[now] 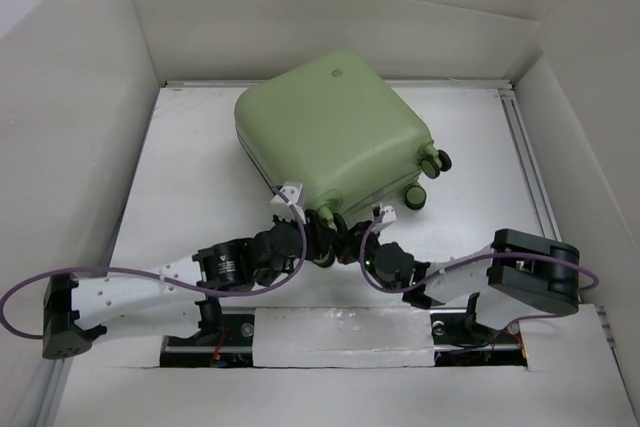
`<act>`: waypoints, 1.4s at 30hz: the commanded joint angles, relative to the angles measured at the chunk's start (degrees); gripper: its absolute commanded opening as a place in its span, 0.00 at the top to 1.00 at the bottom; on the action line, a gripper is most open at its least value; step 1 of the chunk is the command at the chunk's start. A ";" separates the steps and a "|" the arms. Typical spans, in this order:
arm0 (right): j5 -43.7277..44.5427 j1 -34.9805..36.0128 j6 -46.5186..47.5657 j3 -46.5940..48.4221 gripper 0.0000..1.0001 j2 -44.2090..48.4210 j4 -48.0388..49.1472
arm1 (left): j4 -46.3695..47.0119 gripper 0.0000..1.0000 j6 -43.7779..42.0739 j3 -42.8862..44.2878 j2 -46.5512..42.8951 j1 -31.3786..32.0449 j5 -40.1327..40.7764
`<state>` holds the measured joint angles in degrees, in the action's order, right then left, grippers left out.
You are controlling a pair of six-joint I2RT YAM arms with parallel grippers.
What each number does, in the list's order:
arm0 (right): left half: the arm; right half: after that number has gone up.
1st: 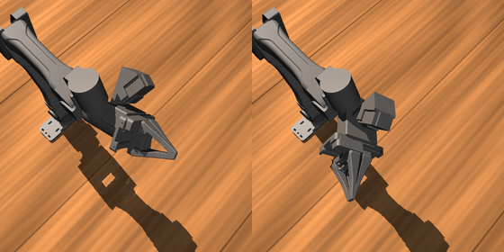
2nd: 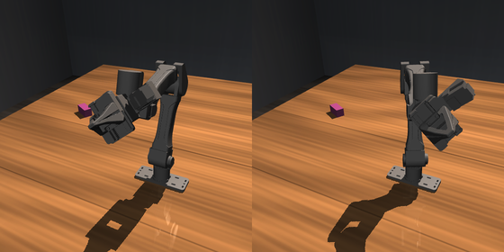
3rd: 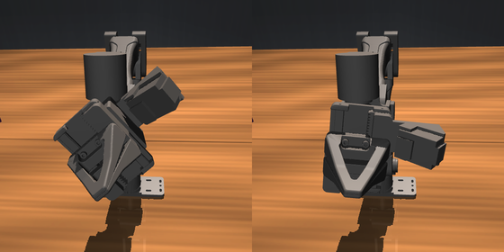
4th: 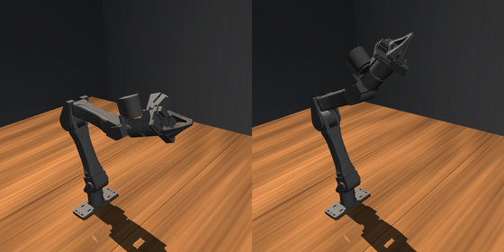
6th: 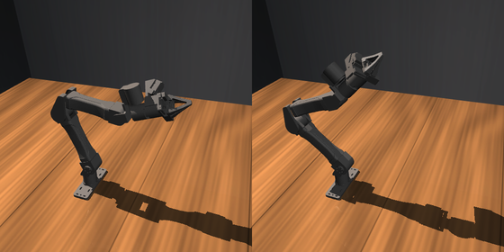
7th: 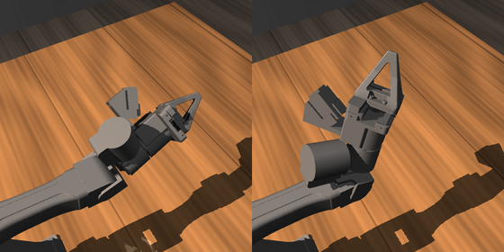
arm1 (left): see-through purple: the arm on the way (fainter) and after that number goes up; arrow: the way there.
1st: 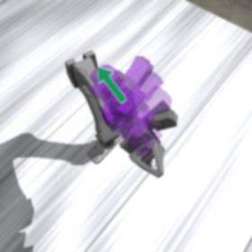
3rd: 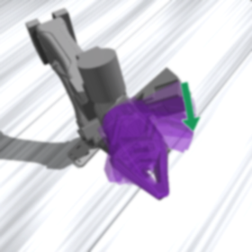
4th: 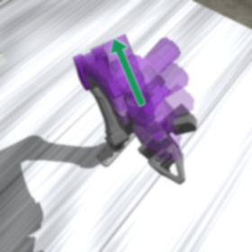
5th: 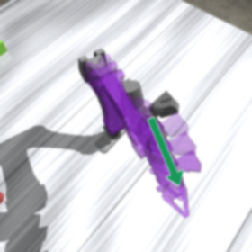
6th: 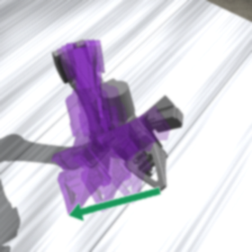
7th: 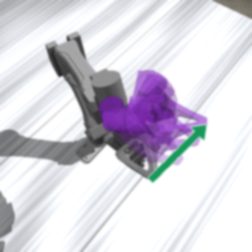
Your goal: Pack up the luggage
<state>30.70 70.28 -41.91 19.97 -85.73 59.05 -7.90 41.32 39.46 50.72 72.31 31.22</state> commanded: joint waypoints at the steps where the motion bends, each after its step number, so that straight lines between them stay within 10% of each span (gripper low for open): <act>1: -3.11 2.40 -1.16 -0.89 1.00 1.08 2.40 | 7.88 0.68 -1.59 2.28 5.17 -1.30 -0.81; 17: -5.37 -15.07 2.36 -8.72 1.00 54.35 -38.21 | 26.01 0.84 -4.49 28.46 38.65 -9.30 -23.65; 30: -11.46 -15.88 -0.72 -15.13 1.00 37.58 -20.73 | 23.82 0.68 -2.91 6.43 14.07 -9.30 -19.01; 37: -2.67 -11.66 -2.11 -12.59 1.00 39.04 -30.43 | 22.66 0.65 -4.14 5.36 15.29 -8.95 -20.15; 42: 4.09 -11.66 -4.85 -15.12 0.64 47.31 -39.45 | 23.72 0.61 -4.85 5.36 15.29 -8.42 -22.25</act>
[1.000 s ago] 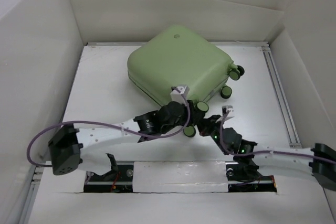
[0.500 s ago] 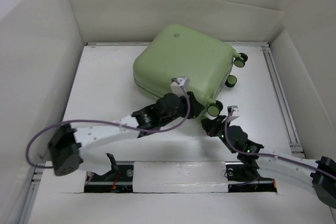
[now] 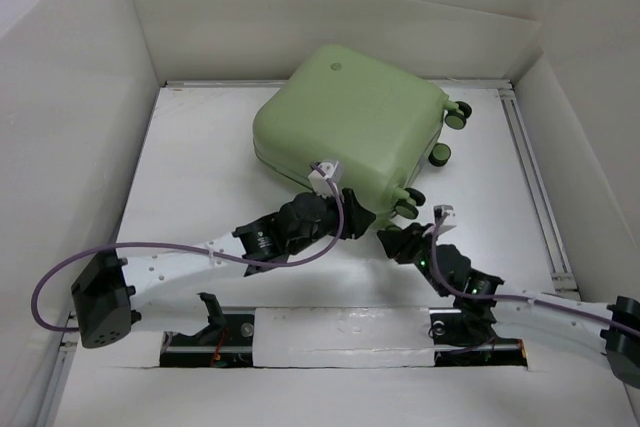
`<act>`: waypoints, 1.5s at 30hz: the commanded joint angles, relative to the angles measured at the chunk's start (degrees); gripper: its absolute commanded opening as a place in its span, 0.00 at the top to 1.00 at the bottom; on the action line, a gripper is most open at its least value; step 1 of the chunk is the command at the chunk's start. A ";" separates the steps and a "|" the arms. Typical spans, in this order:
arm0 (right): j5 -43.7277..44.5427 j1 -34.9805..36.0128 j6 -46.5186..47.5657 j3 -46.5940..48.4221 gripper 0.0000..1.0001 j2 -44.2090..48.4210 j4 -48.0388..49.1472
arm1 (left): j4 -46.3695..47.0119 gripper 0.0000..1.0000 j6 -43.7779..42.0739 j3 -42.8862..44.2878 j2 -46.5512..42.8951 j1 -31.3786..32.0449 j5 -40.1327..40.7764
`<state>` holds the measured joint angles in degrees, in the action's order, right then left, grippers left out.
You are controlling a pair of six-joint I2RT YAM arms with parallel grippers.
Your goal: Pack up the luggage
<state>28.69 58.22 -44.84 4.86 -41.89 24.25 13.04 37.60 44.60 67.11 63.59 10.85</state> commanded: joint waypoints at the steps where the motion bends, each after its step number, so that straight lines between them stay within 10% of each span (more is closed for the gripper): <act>1: 7.60 0.41 -2.53 -1.77 0.57 4.87 -4.65 | 3.48 0.61 -1.13 -0.38 -1.11 0.83 -2.50; 7: 9.99 -2.22 4.22 -3.11 0.51 11.83 -4.31 | 4.72 0.59 -0.60 -3.29 -1.11 0.83 -2.50; 21: -20.84 -23.56 22.86 0.32 0.40 -2.57 15.28 | 7.53 0.59 -0.60 -6.10 -0.58 1.36 -1.98; 35: -48.10 -30.88 28.76 1.73 0.50 -10.22 29.53 | 8.06 0.63 -1.66 -6.10 1.53 1.36 0.39; 45: -49.96 -30.88 26.65 2.26 0.79 -15.15 35.52 | 9.99 0.69 -4.12 -2.68 4.34 -1.10 2.86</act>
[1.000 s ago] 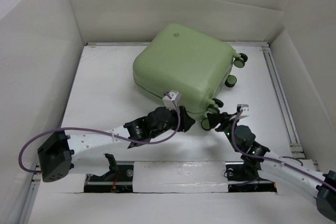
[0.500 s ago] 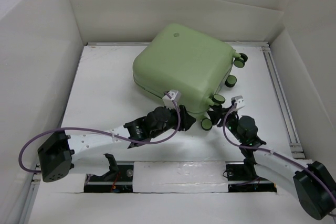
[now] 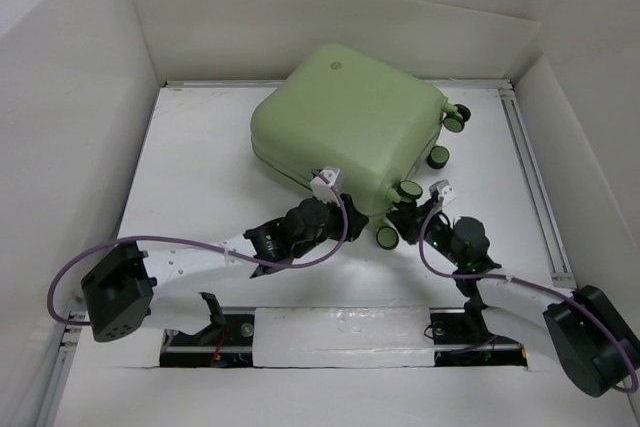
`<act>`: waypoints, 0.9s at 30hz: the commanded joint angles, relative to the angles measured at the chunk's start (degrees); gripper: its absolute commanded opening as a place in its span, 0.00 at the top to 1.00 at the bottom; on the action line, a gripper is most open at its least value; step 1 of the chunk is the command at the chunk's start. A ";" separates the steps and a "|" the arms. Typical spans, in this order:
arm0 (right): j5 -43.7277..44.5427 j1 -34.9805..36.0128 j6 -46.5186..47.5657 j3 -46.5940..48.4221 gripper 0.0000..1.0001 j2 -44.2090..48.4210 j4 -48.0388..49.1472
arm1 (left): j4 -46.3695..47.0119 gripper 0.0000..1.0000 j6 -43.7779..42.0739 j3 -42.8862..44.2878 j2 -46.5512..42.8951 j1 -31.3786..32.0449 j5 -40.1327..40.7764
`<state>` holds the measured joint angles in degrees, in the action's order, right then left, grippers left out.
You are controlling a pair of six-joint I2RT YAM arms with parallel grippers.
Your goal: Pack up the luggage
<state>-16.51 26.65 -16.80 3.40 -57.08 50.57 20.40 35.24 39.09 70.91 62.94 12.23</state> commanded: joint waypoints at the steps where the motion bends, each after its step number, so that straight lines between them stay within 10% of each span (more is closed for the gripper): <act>1: -3.10 0.68 -2.01 3.72 0.84 0.04 9.20 | 2.62 0.69 -2.28 3.79 0.54 -0.45 1.48; 5: 2.09 0.68 -4.38 1.71 1.00 2.40 11.13 | 0.52 0.69 -4.04 7.22 0.54 -0.45 3.58; 17: 17.82 17.18 -12.46 0.90 1.00 18.48 -7.73 | -4.58 0.69 -7.47 19.97 12.22 -5.81 -0.09; 27: 40.65 42.76 -13.79 11.97 1.00 5.17 -13.12 | 0.16 0.72 -3.61 21.11 18.55 -7.74 -7.21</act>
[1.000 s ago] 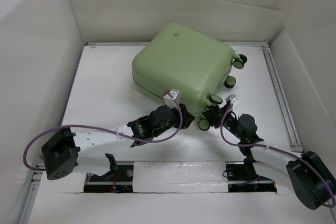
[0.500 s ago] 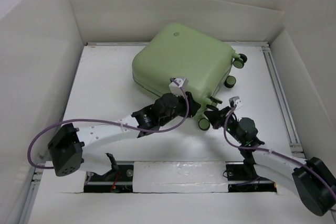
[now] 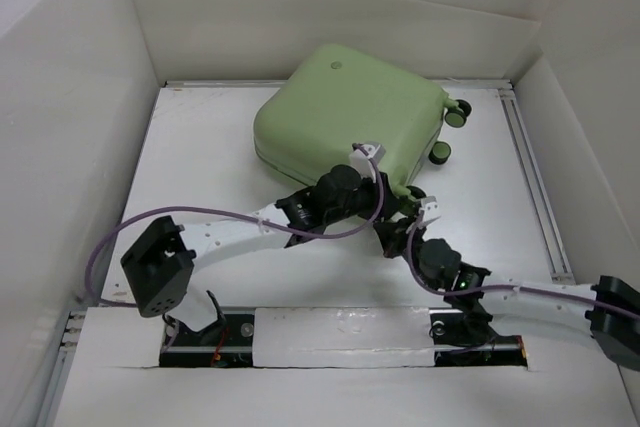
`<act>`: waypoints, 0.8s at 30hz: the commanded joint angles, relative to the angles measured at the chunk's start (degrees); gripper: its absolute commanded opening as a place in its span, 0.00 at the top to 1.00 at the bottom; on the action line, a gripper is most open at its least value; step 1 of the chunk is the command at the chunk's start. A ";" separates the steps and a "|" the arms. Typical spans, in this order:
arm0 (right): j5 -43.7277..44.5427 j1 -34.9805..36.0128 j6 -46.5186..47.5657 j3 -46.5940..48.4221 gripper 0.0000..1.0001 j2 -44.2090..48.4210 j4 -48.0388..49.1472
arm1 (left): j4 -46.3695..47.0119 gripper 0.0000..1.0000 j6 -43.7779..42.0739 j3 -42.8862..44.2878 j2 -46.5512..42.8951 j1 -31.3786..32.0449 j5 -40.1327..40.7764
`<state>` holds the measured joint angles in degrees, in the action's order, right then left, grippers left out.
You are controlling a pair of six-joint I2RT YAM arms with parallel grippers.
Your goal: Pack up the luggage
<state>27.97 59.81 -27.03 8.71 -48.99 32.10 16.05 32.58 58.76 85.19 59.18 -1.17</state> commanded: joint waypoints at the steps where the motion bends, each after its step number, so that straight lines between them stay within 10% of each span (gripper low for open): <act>1: 2.12 13.54 -3.56 9.54 1.00 -4.52 4.65 | 5.99 0.72 -0.07 1.44 4.29 -3.98 5.57; 9: 17.62 17.35 -7.51 20.81 1.00 -24.29 5.07 | 7.76 0.73 3.28 -3.73 -3.17 -6.17 -0.40; 16: 19.40 16.83 -4.35 23.27 1.00 -39.94 30.29 | 6.81 0.71 7.50 -14.09 -17.93 -17.33 -8.41; 24: 19.14 16.21 -5.57 25.42 1.00 -49.46 39.09 | -5.57 0.56 6.80 -22.81 -39.81 -26.39 7.45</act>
<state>53.39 73.95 -30.35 34.20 -99.79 61.54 14.39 40.34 38.09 50.78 34.00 -3.84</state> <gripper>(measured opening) 0.011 0.414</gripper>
